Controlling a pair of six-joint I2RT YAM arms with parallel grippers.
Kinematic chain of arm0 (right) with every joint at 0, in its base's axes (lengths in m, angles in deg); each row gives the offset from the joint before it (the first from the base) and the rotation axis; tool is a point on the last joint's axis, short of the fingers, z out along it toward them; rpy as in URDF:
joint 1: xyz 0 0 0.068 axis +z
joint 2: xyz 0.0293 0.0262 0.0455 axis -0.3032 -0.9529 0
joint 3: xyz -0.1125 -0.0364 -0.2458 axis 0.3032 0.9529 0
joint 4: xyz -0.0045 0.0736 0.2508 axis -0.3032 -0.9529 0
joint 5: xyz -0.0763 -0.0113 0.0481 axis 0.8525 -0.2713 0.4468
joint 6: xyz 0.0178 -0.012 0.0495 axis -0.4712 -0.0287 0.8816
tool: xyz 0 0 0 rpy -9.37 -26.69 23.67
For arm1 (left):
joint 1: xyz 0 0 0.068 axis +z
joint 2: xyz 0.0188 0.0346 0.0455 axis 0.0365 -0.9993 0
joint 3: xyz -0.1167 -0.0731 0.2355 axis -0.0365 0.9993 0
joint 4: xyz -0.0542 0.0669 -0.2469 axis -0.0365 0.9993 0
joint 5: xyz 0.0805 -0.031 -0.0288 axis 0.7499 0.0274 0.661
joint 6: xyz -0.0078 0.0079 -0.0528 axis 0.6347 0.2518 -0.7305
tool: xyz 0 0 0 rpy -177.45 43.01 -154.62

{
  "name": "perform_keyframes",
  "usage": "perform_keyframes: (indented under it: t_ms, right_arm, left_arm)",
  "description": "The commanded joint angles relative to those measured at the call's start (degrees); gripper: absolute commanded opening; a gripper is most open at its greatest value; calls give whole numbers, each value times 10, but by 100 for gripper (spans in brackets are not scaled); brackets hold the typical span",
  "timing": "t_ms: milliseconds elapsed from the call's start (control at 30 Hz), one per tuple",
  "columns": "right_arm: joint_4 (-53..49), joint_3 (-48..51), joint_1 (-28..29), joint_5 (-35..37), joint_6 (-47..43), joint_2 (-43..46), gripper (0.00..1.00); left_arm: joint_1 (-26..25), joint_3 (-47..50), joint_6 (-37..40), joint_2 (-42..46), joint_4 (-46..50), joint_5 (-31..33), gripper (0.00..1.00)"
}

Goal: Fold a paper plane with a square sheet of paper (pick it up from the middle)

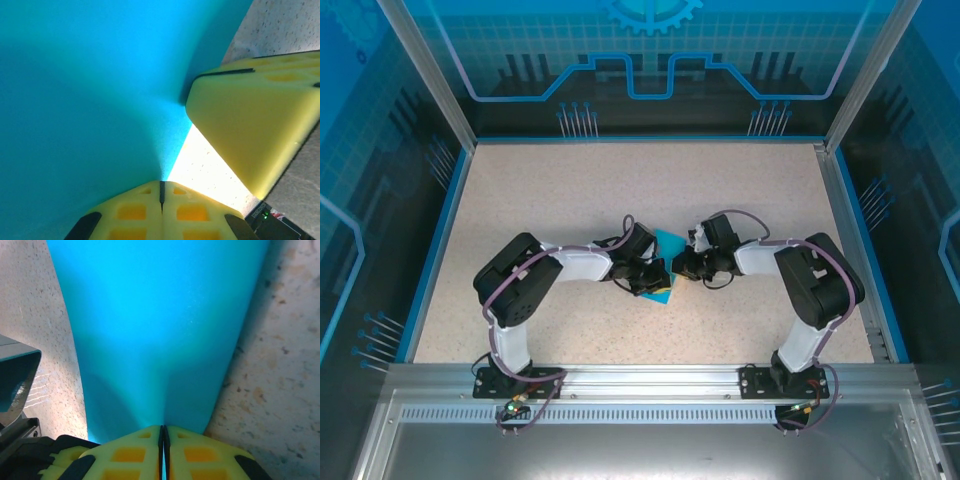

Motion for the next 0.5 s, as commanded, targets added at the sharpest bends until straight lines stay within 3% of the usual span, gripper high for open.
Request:
perform_keyframes:
  t_ms: [0,467]
  right_arm:
    - [-1,6,-10,-11,-14,6,12]
    - [-11,-9,-13,-10,-23,-19,12]
  left_arm:
    - [-5,-14,18,-4,24,12,5]
    - [-5,-12,20,-9,48,21,5]
